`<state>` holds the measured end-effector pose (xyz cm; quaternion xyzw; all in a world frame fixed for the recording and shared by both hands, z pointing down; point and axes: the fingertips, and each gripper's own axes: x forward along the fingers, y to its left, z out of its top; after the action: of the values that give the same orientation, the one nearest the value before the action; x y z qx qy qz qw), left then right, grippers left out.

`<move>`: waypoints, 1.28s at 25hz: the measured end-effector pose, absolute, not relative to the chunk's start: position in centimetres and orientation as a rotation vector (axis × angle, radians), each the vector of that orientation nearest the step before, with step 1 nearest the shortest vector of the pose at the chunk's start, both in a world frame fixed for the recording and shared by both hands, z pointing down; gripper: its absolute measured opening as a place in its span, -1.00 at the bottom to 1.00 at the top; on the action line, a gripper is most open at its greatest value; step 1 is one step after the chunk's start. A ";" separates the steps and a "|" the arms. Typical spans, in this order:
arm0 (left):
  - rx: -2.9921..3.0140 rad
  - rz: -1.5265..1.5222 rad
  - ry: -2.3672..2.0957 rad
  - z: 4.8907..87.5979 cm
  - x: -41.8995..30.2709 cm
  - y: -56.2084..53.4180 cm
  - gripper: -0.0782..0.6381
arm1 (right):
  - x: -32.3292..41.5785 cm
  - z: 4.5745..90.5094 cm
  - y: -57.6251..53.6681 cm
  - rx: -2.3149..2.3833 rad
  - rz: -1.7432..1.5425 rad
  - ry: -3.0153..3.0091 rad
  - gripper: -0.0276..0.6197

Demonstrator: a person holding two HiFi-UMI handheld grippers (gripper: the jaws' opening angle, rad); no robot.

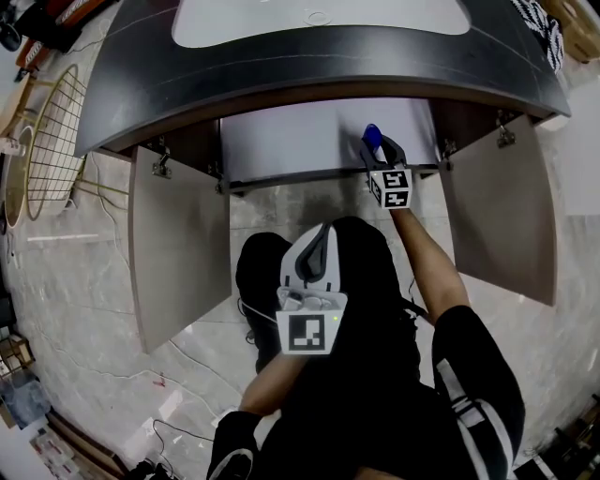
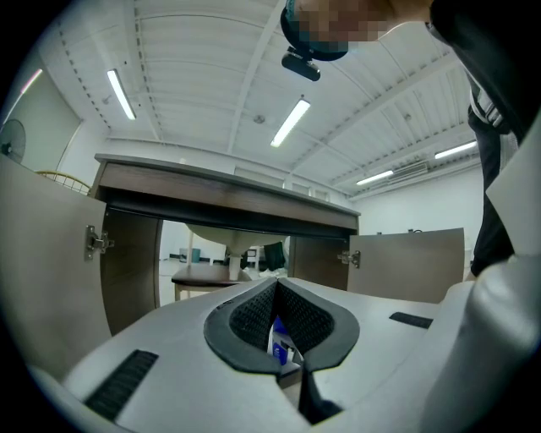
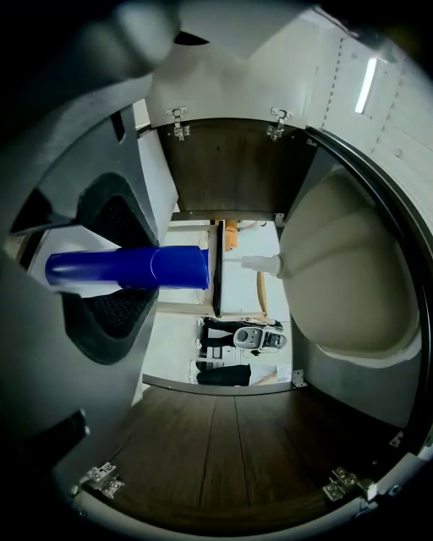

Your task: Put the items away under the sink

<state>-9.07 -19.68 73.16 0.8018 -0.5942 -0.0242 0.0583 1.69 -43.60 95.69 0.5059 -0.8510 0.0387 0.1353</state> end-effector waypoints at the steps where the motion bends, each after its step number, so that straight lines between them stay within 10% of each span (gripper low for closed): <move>1: 2.427 -0.078 -1.800 73.2 -9.1 -19.7 -0.74 | 1.6 96.0 -43.8 1.464 0.107 -2.466 -0.46; 32: 2.404 -0.093 -1.771 74.1 -9.9 -20.9 -0.74 | 2.0 98.3 -43.3 1.428 0.169 -2.403 -0.35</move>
<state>-9.85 -20.86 74.09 0.8023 -0.5911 -0.0309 0.0770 1.97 -43.34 98.30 0.5025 -0.8457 0.0596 0.1697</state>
